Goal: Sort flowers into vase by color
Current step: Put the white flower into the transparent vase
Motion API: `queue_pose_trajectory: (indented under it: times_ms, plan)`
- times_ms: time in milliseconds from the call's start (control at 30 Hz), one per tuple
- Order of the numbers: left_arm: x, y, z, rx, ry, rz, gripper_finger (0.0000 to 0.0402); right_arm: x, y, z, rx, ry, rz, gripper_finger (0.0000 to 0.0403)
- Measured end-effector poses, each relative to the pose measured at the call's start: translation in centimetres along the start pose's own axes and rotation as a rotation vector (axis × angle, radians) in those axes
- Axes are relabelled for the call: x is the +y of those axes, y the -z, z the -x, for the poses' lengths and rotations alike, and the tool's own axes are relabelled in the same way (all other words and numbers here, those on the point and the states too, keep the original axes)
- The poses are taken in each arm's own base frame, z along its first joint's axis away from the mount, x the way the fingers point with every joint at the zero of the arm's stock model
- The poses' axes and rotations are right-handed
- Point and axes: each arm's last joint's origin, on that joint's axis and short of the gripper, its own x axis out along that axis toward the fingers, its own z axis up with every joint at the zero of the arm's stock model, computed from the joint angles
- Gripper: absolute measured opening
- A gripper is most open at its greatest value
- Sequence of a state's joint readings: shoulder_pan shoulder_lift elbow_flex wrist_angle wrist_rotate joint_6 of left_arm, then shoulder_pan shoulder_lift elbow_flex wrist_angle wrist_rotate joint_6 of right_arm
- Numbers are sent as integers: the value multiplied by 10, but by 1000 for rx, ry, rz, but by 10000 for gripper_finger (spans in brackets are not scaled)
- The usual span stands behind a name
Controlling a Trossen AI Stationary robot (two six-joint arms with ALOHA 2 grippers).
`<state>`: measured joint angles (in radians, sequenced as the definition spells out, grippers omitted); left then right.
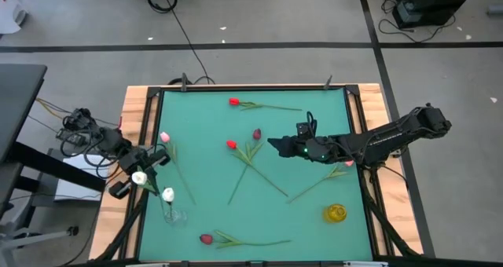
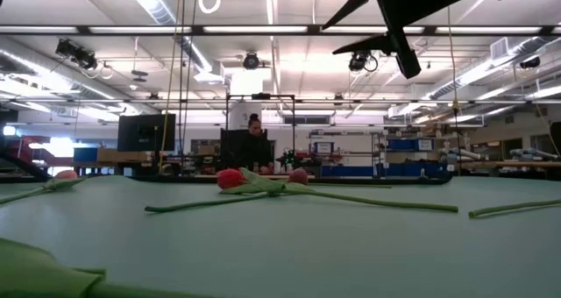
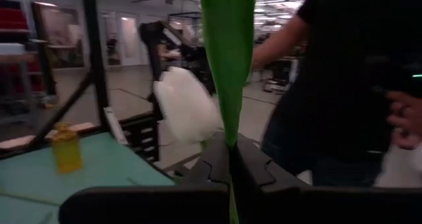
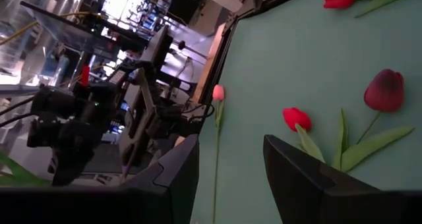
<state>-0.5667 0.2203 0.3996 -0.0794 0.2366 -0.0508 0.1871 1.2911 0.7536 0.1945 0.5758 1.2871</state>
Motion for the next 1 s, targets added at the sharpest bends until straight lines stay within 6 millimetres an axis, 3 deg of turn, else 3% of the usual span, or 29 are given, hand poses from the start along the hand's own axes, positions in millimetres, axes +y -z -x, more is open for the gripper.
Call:
queue_pose_trajectory:
  times_ms: [367,600,1000]
  plan:
    - [0,1,1,31,-7,-8,3,1,-1,0,-4,-12,-3,177]
    - [-4,-25,10,8,3,-28,4,1,0,0,-4,-12,1,177]
    - [-2,-20,2,79,2,-46,6,3,3,2,9,-25,0,177]
